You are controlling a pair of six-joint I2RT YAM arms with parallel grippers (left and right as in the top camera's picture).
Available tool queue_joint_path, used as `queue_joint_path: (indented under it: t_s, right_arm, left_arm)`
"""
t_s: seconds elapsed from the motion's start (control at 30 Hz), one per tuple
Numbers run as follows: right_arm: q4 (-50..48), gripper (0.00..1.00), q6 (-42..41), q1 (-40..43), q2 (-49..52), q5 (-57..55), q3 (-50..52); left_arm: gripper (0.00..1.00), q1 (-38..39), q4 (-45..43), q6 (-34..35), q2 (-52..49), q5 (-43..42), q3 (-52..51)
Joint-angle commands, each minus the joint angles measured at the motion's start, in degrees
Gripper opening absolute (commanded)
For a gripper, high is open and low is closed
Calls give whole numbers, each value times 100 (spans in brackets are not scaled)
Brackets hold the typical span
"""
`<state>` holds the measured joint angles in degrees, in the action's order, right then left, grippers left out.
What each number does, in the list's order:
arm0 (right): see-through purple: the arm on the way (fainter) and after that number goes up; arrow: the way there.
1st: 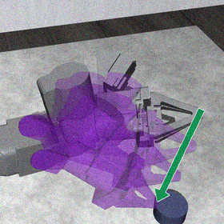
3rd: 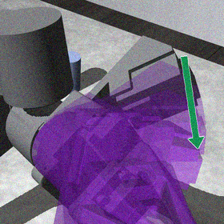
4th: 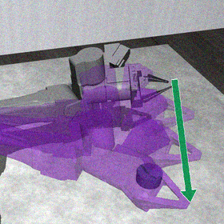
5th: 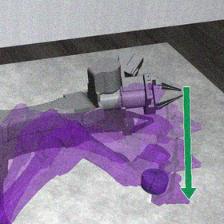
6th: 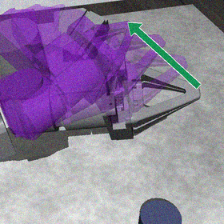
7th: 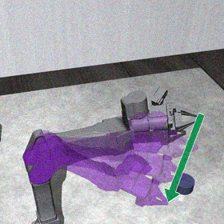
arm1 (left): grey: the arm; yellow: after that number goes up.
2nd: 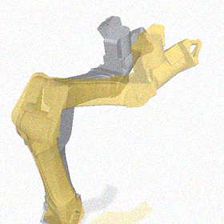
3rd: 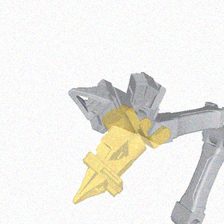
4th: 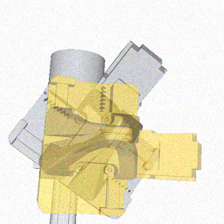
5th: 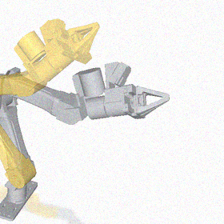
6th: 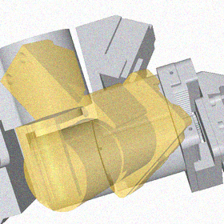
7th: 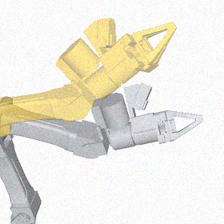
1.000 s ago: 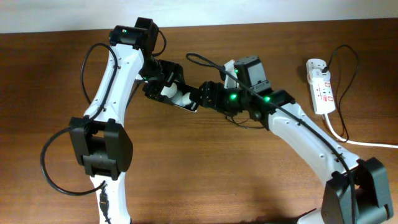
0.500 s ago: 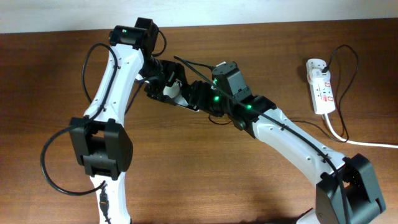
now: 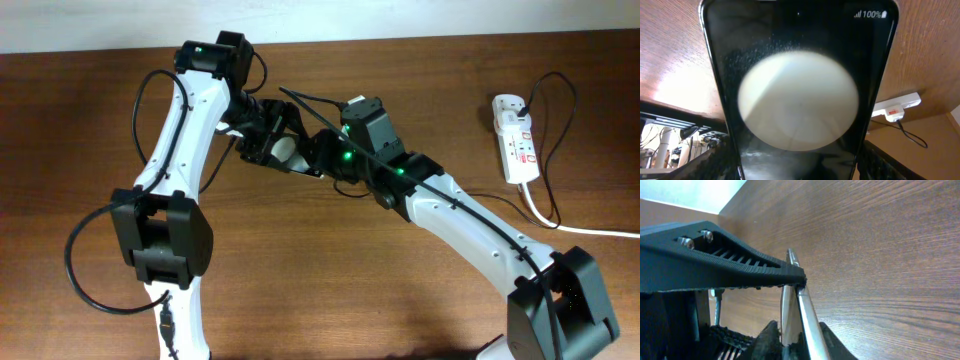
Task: Plug charger to phone and switch on socket
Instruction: 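Grasp the phone's side edge with the right gripper and take it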
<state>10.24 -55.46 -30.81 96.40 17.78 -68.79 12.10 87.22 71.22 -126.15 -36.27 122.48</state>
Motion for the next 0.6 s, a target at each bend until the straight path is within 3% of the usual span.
queue_joint_path:
  t_s: [0.0,0.13,0.3,0.57]
  right_arm:
    - [-15,21,35,-31,63,-24,-85]
    - [-15,17,52,-31,63,17,-85]
    - [-221,4,52,-31,63,153,-85]
    - [-302,4,52,-31,63,214,-85]
  left_arm:
    - [0,13,26,57,-48,-212,133]
    - [0,13,28,57,-48,-212,133]
    - [0,13,28,57,-48,-210,133]
    - [0,13,28,57,-48,-208,133]
